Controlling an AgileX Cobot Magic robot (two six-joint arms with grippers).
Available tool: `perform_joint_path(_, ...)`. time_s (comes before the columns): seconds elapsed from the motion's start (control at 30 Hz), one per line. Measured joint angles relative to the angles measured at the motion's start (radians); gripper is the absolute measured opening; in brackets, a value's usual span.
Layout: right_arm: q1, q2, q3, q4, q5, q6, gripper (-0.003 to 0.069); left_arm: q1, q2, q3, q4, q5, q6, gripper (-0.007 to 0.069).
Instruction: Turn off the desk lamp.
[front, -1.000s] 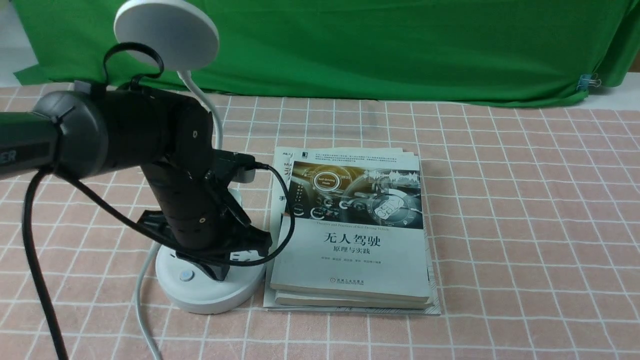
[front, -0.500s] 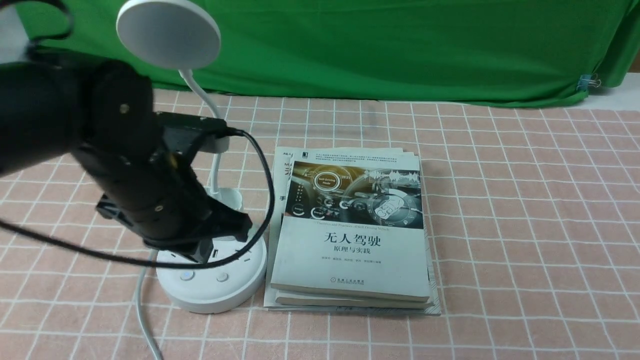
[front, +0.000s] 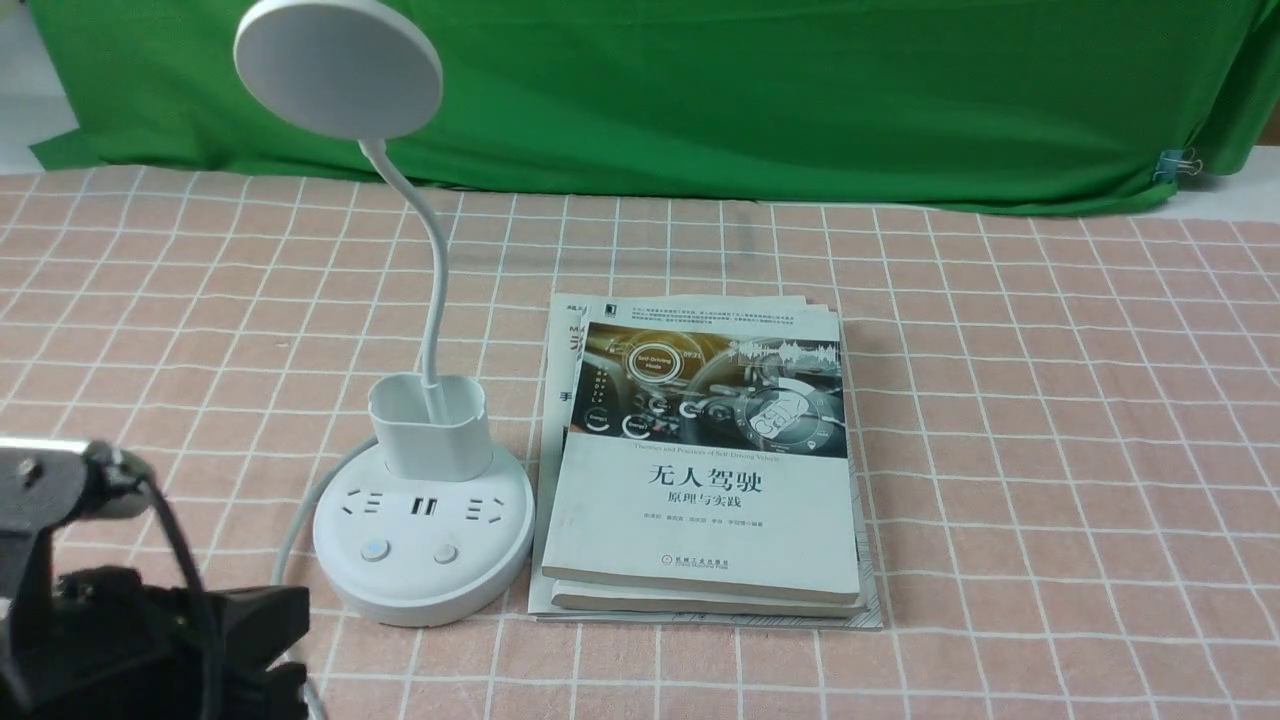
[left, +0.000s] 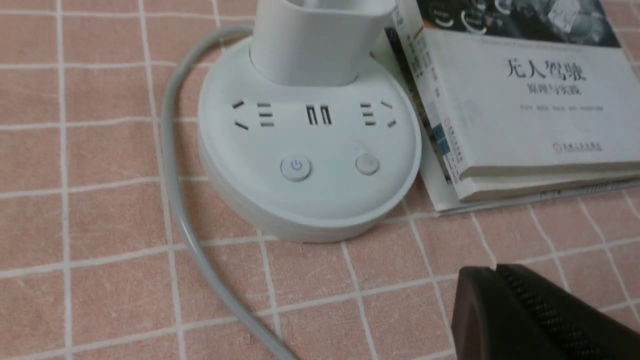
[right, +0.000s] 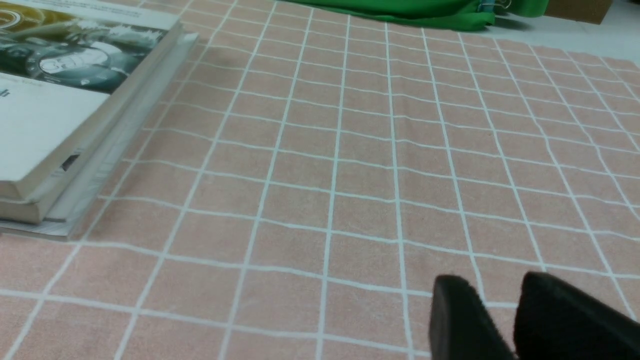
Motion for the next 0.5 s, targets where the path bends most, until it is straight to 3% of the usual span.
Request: perform_joint_path(0.5,0.000,0.000,0.000,0.000,0.000,0.000,0.0240,0.000,-0.090,0.111,0.060,-0.086,0.000,0.0006)
